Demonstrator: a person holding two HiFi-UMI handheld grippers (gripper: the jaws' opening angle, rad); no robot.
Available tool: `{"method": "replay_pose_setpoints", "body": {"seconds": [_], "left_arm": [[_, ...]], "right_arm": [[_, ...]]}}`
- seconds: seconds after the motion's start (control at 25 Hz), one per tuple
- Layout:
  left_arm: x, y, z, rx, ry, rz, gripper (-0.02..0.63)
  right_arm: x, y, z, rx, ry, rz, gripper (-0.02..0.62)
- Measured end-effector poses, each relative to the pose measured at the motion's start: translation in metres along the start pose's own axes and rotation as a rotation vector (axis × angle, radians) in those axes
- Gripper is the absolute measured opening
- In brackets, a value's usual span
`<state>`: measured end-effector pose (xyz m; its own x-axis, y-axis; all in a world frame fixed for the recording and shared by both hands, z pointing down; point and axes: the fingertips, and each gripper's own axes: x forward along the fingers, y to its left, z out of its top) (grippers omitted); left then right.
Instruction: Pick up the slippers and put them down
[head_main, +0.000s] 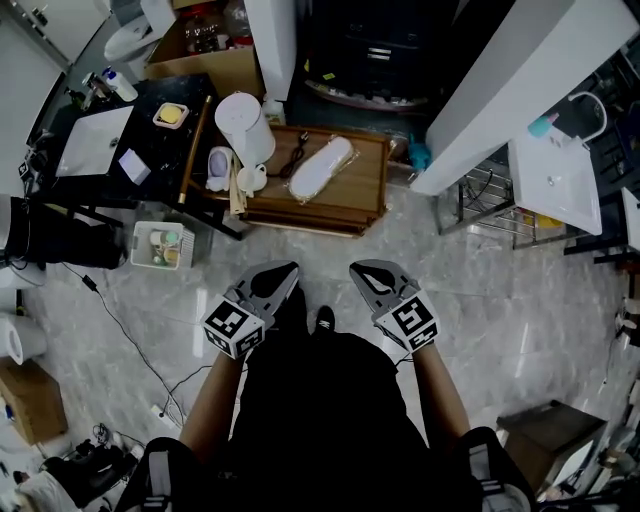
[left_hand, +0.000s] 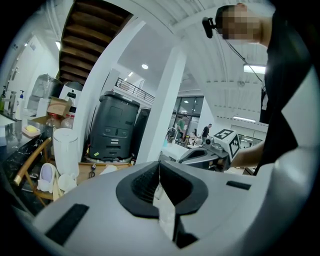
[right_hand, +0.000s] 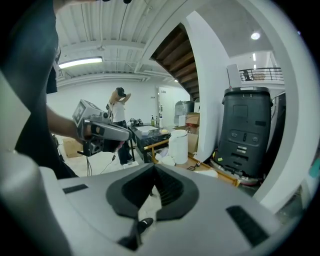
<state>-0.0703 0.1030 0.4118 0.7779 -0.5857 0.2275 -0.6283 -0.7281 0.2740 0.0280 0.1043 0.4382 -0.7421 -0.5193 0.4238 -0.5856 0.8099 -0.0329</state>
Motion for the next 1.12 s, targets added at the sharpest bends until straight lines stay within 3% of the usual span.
{"method": "replay_pose_setpoints", "body": {"seconds": [0.4, 0.72, 1.12], "left_arm": [[0.017, 0.076, 0.007, -0.059, 0.023, -0.062, 0.012], [0.038, 0.145, 0.018, -0.043, 0.067, -0.151, 0.012], [0.068, 0.181, 0.022, -0.070, 0.126, -0.178, 0.012]], "right_arm": [[0.062, -0.027, 0.017, 0.044, 0.056, -0.045, 0.008], [0.127, -0.049, 0.047, 0.081, 0.051, -0.080, 0.008], [0.153, -0.090, 0.048, 0.112, 0.073, -0.115, 0.008]]}}
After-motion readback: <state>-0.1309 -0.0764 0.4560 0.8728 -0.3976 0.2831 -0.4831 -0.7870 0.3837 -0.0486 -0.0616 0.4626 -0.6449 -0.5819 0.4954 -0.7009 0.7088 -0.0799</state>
